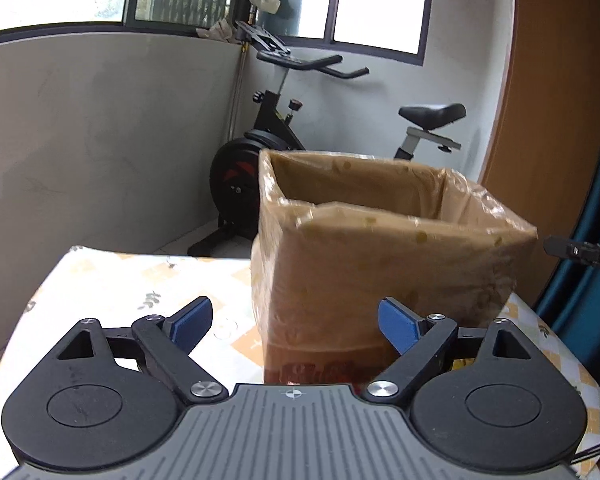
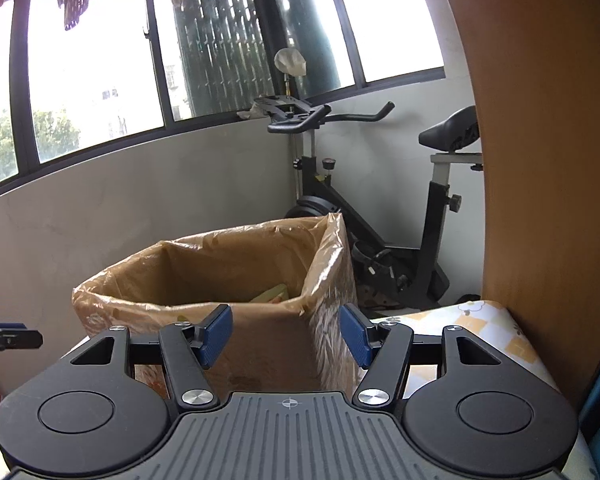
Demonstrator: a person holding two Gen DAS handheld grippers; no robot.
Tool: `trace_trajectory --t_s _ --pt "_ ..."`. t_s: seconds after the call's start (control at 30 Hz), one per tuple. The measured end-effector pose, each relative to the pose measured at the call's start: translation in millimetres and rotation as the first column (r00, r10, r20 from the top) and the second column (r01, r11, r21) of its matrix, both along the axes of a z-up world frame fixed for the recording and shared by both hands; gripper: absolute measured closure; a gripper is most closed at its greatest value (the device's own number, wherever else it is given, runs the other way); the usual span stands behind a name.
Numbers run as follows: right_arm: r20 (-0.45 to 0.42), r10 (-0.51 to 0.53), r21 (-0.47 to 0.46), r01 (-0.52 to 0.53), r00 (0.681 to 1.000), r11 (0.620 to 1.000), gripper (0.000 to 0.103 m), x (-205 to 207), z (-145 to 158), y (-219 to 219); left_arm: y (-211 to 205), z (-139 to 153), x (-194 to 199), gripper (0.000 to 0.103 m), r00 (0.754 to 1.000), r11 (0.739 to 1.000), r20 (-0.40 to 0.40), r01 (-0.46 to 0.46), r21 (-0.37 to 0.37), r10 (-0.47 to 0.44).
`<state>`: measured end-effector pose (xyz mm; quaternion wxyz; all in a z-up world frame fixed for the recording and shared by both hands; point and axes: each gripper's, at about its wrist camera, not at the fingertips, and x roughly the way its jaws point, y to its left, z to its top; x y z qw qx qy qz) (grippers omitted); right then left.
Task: Organize snacks
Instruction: 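Move the left tool to the orange chip bag while the right tool approaches a red wrapper, then close the left tool on the orange chip bag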
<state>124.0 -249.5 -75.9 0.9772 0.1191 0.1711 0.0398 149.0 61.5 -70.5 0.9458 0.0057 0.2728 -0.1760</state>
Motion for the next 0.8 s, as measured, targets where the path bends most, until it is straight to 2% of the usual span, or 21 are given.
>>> trace_trajectory --t_s 0.13,0.27,0.43,0.57,0.73,0.8 --pt "-0.023 0.010 -0.008 -0.010 1.000 1.000 0.047 -4 -23 11 -10 -44 2 0.010 0.992 0.998 -0.111 0.064 -0.012 -0.065" --pt "-0.059 0.020 0.006 -0.020 0.998 1.000 0.047 -6 -49 21 -21 -81 3 0.010 0.977 0.993 -0.181 0.117 0.010 -0.113" --pt "-0.122 0.007 0.032 -0.003 0.992 0.999 0.047 -10 -83 26 -24 -106 4 0.010 0.970 0.986 -0.201 0.153 0.065 -0.138" --pt "-0.177 0.002 0.045 0.006 0.984 0.999 0.047 -15 -106 24 -18 -124 1 0.010 0.965 0.985 -0.219 0.160 0.068 -0.142" --pt "-0.212 0.000 0.051 0.011 0.977 0.999 0.047 -23 -123 22 -18 -140 7 0.000 0.967 0.987 -0.219 0.145 0.066 -0.127" --pt "-0.224 0.005 0.047 0.006 0.975 0.999 0.047 -27 -130 24 -17 -145 11 0.000 0.964 0.988 -0.229 0.148 0.049 -0.133"
